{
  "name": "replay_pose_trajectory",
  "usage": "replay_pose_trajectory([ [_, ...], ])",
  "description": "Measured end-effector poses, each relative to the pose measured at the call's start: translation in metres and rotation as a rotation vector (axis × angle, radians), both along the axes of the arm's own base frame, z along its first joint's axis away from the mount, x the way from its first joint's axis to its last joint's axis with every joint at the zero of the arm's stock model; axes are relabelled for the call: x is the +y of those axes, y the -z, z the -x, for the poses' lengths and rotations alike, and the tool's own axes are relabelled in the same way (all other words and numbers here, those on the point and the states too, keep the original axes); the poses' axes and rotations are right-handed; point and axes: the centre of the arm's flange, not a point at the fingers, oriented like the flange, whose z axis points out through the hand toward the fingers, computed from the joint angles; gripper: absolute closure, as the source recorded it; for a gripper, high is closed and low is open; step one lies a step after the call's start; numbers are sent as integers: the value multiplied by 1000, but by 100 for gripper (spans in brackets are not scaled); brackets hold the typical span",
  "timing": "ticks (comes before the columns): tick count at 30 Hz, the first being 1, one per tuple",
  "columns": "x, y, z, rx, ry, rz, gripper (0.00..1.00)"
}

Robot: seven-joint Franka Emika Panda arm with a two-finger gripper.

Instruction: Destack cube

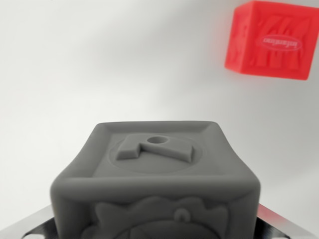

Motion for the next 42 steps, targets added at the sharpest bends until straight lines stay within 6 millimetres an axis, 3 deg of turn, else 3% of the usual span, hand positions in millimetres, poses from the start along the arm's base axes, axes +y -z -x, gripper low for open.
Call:
replay_pose_trajectory([
  [42,80,26,1,1,-41,1,100],
])
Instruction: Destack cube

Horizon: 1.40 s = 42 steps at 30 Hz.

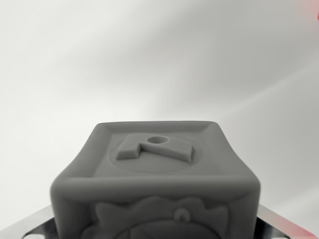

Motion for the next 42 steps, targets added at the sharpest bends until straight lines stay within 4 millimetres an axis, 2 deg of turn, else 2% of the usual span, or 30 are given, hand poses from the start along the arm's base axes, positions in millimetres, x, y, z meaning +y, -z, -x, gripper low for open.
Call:
replay_pose_trajectory([
  [42,80,26,2,1,-43,2,100],
])
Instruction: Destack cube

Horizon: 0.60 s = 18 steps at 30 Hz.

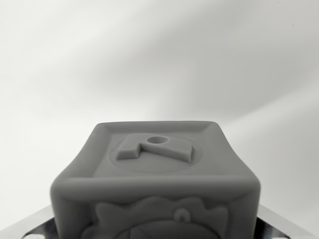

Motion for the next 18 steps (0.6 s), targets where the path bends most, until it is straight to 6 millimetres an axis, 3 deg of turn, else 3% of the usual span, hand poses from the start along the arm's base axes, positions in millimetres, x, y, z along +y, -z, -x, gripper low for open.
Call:
replay_pose_trajectory([
  [18,32,11,1,2,-17,1,100],
])
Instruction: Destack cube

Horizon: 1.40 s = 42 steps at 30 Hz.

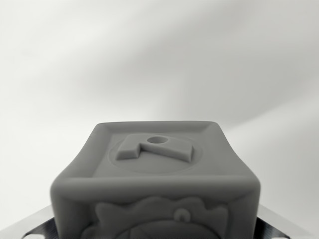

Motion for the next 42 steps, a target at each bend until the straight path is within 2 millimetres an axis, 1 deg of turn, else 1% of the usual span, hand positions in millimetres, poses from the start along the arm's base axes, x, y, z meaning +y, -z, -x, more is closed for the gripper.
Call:
replay_pose_trajectory([
  [7,14,4,0,-1,-8,0,100],
  [27,46,15,0,-3,-26,0,100],
  [29,47,20,0,-5,-28,0,100],
  [34,46,40,1,1,-26,4,100],
  [42,46,57,1,-2,-25,4,100],
])
